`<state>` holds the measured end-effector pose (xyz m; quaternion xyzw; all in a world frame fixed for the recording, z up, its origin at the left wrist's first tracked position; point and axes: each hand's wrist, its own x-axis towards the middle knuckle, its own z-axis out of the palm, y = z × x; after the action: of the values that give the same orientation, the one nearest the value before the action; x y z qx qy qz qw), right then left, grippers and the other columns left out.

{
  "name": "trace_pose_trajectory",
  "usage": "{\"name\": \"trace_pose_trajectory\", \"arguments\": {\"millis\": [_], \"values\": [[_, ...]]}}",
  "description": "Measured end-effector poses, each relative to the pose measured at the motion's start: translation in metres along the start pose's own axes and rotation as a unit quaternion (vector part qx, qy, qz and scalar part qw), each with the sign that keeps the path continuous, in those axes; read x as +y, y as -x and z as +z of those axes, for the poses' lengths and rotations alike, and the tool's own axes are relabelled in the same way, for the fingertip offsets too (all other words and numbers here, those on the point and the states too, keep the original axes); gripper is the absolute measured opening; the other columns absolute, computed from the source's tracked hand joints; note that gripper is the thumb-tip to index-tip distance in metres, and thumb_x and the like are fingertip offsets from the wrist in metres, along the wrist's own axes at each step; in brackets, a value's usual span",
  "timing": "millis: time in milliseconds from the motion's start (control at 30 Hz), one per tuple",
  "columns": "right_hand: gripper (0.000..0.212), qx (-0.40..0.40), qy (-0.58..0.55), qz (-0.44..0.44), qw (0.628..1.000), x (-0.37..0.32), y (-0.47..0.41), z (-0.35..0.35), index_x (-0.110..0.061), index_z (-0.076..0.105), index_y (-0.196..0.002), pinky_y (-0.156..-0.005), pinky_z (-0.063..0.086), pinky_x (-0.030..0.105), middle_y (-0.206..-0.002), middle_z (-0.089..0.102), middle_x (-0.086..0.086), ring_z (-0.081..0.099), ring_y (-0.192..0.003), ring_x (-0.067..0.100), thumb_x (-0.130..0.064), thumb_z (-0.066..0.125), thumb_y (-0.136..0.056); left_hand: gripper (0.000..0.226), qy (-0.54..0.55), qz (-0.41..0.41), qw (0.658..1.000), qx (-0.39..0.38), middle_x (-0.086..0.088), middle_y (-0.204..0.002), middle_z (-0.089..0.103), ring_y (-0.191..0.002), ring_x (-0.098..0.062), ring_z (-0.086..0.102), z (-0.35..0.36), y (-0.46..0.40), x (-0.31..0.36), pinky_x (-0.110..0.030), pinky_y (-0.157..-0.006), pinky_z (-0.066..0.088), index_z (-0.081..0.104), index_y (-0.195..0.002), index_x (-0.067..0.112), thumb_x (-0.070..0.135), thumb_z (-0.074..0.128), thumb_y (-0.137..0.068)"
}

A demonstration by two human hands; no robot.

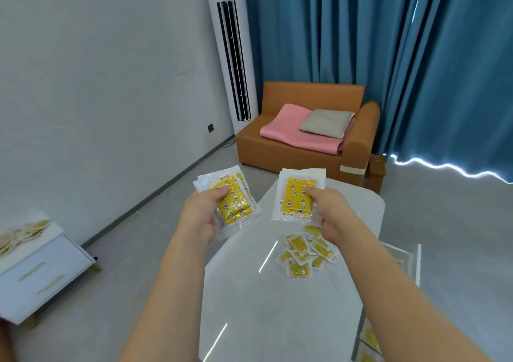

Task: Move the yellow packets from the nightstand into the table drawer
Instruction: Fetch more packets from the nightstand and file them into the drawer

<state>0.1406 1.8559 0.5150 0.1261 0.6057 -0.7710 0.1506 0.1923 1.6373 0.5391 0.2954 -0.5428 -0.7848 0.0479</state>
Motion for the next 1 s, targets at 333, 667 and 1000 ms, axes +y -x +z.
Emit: {"name": "trace_pose_trajectory", "arguments": {"millis": [333, 667, 1000], "values": [[0.008, -0.006, -0.001, 0.014, 1.000, -0.015, 0.016, -0.147, -0.015, 0.063, -0.100, -0.045, 0.054, 0.028, -0.083, 0.075, 0.004, 0.073, -0.062, 0.018, -0.015, 0.056, -0.099, 0.033, 0.007, -0.029, 0.999, 0.025, -0.011, -0.095, 0.075, -0.073, -0.024, 0.074, 0.101, 0.064, -0.090, -0.037, -0.051, 0.057, 0.061, -0.119, 0.005, 0.006, 0.069, -0.087], [0.010, 0.026, 0.015, 0.018, 0.999, -0.033, -0.042, -0.281, -0.019, 0.062, -0.106, -0.083, 0.058, 0.045, -0.100, 0.074, 0.006, 0.072, -0.091, 0.027, -0.021, 0.060, -0.097, 0.009, 0.036, -0.051, 0.998, 0.015, -0.010, -0.091, 0.075, -0.077, -0.024, 0.073, 0.229, 0.069, -0.155, -0.039, -0.063, 0.059, 0.067, -0.101, 0.007, 0.008, 0.060, -0.095], [0.015, 0.047, 0.020, 0.029, 0.998, -0.075, -0.130, -0.414, -0.017, 0.061, -0.112, -0.085, 0.057, 0.048, -0.097, 0.073, 0.004, 0.071, -0.088, 0.024, -0.019, 0.059, -0.097, 0.027, 0.021, -0.070, 0.994, 0.083, -0.013, -0.099, 0.075, -0.087, -0.029, 0.073, 0.369, 0.040, -0.233, -0.044, -0.078, 0.059, 0.064, -0.115, 0.003, 0.009, 0.068, -0.090]]}}
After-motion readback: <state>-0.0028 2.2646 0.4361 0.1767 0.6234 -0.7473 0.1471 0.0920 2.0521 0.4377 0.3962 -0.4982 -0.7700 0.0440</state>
